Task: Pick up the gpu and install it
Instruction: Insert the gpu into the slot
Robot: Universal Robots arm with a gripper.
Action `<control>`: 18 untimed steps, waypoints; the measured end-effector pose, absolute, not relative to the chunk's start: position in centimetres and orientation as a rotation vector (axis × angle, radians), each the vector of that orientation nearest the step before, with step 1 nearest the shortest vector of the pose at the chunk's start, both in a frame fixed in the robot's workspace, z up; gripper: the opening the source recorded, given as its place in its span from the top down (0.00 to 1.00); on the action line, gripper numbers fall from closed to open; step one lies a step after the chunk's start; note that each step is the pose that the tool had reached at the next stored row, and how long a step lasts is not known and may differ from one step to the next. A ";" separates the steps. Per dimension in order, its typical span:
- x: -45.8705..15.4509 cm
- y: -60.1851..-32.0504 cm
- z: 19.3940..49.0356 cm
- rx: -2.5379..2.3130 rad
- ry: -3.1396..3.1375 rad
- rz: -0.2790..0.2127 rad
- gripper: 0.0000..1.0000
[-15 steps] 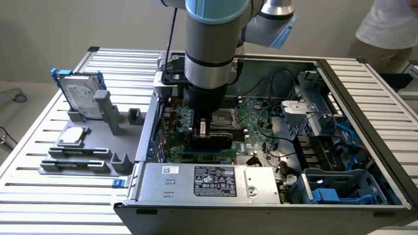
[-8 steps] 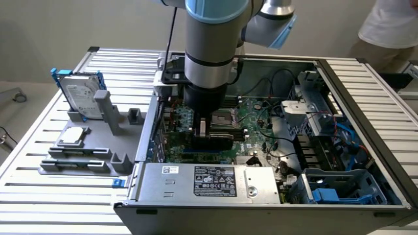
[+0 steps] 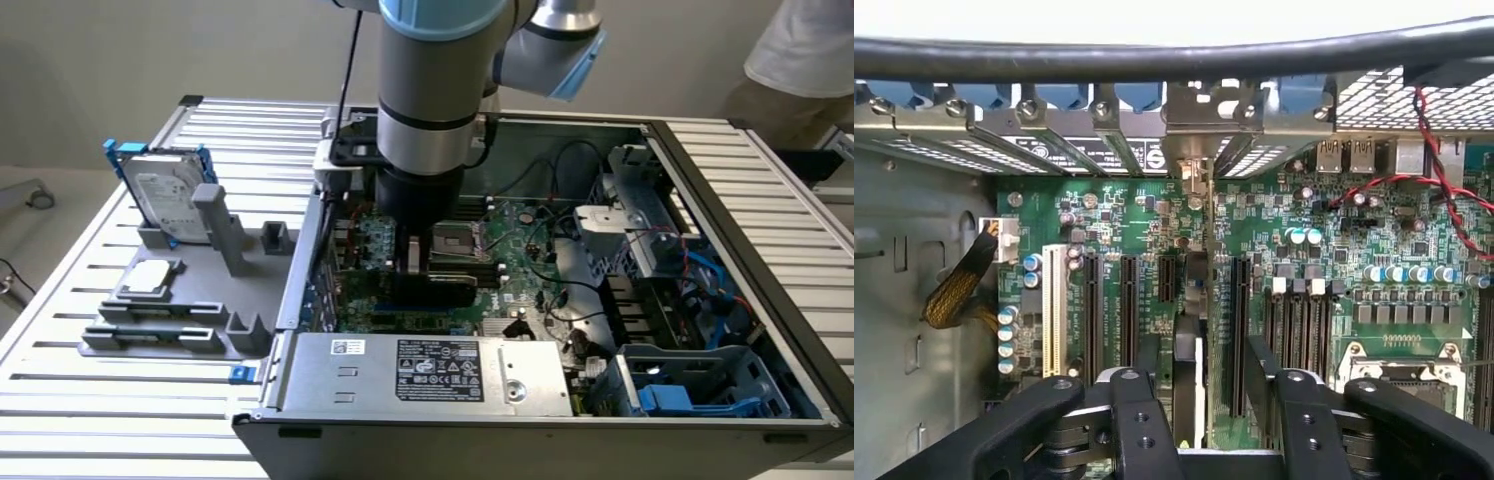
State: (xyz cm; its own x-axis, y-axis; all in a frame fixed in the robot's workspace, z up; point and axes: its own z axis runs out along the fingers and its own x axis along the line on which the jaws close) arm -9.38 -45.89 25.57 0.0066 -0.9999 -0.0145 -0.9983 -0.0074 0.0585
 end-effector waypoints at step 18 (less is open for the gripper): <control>-9.3 -45.8 31.0 2.196 -2.201 -0.082 0.80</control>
State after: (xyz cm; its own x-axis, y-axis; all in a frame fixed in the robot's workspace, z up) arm -9.27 -45.78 30.97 -0.0027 -0.9999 -0.0145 -0.9982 0.0018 0.0597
